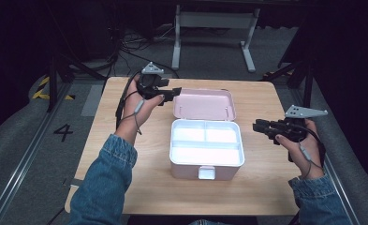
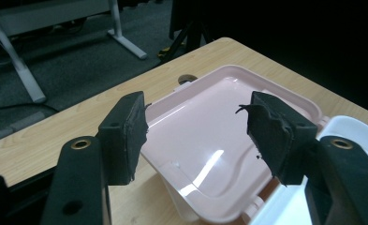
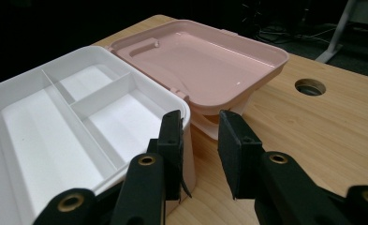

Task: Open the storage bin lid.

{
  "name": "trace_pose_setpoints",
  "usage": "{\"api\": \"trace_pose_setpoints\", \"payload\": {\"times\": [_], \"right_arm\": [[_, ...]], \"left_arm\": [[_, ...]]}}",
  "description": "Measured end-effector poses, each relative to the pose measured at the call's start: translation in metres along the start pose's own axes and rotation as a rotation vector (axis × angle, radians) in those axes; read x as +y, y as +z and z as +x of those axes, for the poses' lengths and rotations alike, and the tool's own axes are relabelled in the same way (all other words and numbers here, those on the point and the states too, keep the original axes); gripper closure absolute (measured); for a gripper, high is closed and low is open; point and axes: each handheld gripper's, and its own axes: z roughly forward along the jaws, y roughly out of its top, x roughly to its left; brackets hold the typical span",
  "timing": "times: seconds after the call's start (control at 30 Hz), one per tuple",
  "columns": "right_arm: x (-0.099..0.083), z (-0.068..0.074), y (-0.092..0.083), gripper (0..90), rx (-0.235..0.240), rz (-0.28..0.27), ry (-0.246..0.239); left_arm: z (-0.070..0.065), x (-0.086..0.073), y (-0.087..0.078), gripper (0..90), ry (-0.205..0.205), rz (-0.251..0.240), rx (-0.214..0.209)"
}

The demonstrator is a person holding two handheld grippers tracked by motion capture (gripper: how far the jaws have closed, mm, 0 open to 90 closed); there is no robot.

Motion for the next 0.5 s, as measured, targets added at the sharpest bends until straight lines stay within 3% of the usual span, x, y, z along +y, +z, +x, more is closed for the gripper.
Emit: {"api": "trace_pose_setpoints", "payload": {"times": [0.17, 0.33, 0.5], "right_arm": [[0.005, -0.003, 0.010, 71.1, 0.023, 0.008, -0.007], [0.005, -0.006, 0.013, 70.4, 0.025, 0.021, 0.001], [0.003, -0.010, 0.011, 68.7, 0.019, 0.041, 0.006]], "left_arm": [[-0.011, -0.004, -0.033, 36.8, 0.044, 0.008, -0.006], [-0.014, -0.014, -0.055, 34.7, 0.070, 0.011, 0.000], [-0.013, -0.028, -0.074, 32.4, 0.073, 0.011, 0.010]]}}
